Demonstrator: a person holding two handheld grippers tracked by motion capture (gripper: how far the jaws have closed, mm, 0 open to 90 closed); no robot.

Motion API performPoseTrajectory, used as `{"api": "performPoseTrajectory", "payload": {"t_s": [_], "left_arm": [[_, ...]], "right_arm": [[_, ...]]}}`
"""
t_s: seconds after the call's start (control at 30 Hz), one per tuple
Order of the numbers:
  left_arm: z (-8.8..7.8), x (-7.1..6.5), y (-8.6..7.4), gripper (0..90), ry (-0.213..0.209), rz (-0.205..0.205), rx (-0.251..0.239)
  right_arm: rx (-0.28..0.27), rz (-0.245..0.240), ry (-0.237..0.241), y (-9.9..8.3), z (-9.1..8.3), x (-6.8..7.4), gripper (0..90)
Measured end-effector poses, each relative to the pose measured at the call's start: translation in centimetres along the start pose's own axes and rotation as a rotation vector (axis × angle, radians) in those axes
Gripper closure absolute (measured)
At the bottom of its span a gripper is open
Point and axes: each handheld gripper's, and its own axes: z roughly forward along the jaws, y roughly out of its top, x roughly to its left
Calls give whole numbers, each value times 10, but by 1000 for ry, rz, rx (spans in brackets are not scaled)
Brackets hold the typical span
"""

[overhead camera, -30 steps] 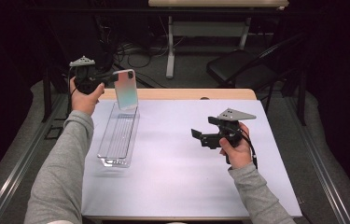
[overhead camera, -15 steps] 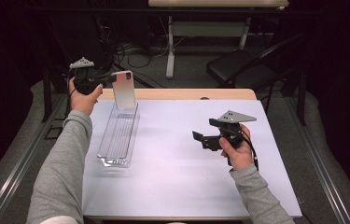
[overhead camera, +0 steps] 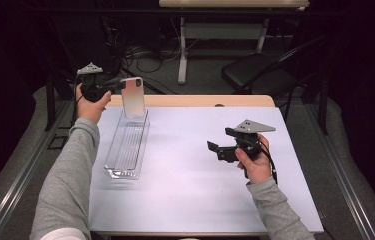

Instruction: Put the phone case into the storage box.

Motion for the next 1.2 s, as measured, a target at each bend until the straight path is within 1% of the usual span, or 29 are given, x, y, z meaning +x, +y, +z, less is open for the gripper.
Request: {"api": "performPoseTrajectory", "payload": {"t_s": [0.27, 0.37, 0.43, 0.57, 0.63, 0.73, 0.97, 1.2], "left_arm": [[9, 2, -5, 818, -4, 13, 22], [11, 4, -7, 817, -8, 9, 23], [11, 5, -7, 817, -6, 10, 24], [14, 8, -10, 817, -8, 5, 23], [16, 8, -11, 818, -9, 9, 28], [18, 10, -14, 817, -6, 13, 37], [22, 12, -17, 817, -2, 6, 52], [25, 10, -21, 818, 1, 18, 72]], "right_arm": [[1, 5, -3, -1, 1, -2, 153], [13, 8, -4, -2, 1, -2, 152], [7, 7, -5, -3, 2, -2, 153], [15, 13, -11, -6, 2, -3, 154], [21, 20, -16, -6, 1, -3, 154], [19, 17, -19, -7, -1, -4, 154], [14, 21, -27, -7, -3, -6, 156], [10, 26, -27, -8, -5, -7, 156]]}}
